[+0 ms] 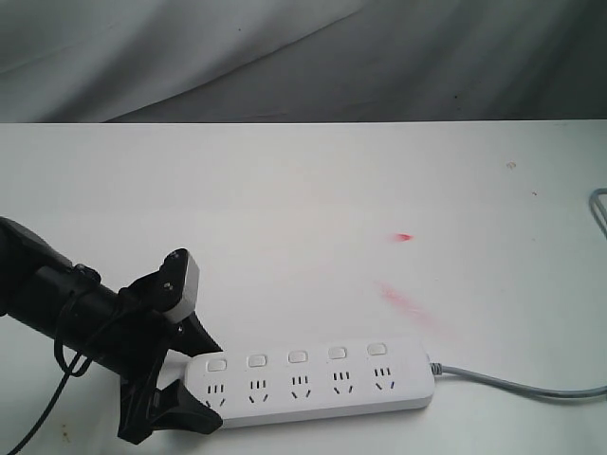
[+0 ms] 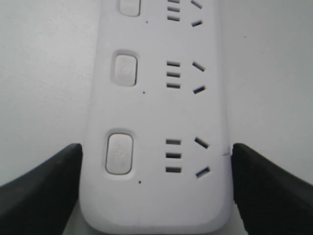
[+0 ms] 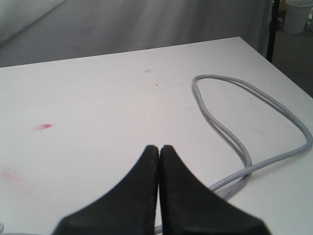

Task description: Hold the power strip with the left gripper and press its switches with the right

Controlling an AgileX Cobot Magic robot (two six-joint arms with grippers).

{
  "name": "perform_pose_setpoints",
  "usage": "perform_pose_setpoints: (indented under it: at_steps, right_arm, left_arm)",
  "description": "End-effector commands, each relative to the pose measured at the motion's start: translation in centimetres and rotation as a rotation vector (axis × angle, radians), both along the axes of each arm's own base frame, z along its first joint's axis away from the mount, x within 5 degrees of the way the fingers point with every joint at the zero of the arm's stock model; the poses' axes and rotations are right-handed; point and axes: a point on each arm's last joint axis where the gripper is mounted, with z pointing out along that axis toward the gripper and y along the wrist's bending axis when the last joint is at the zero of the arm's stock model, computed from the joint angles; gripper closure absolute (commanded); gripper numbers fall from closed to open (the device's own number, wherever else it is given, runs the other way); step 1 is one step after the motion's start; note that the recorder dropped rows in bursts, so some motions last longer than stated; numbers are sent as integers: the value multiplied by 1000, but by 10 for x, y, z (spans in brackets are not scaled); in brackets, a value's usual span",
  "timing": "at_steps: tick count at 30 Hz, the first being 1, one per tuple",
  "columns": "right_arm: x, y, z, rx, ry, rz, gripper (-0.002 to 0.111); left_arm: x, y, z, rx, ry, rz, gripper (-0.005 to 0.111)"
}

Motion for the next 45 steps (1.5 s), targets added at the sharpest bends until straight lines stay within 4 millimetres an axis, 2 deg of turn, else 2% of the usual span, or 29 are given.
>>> perform_pose_setpoints:
  at_steps: [1,31,32,34,36,37,38,41,45]
  right_arm:
    - [0,-1,0,-9,-15,-6,108]
    - [0,-1,0,-10,-14,-5,108]
    - [0,-1,0,-10,-14,-5,108]
    - [0,-1,0,-10,-14,-5,108]
    - [0,-1,0,-10,-14,-5,108]
    - [0,-1,0,-10,-14,-5,108]
    - [0,-1,0,-10,-14,-5,108]
    - [0,-1,0,-10,-14,-5,108]
    - [0,-1,0,-10,-14,-5,108]
  left_arm:
    - [1,-1,-1,1,-1,-1,76]
    - [1,-1,0,-7,0,15,74]
    - [1,-1,0,-2,-1,5,71]
    - [-1,0,-1,8,-1,-20,55]
    - [-1,0,-1,7,-1,-28,31]
    - [-1,0,-1,8,-1,-29,14]
    - [-1,0,-1,8,-1,-29,4]
    - [0,0,0,9,5,-3,3]
    - [2,-1,17,-3,-22,47,3]
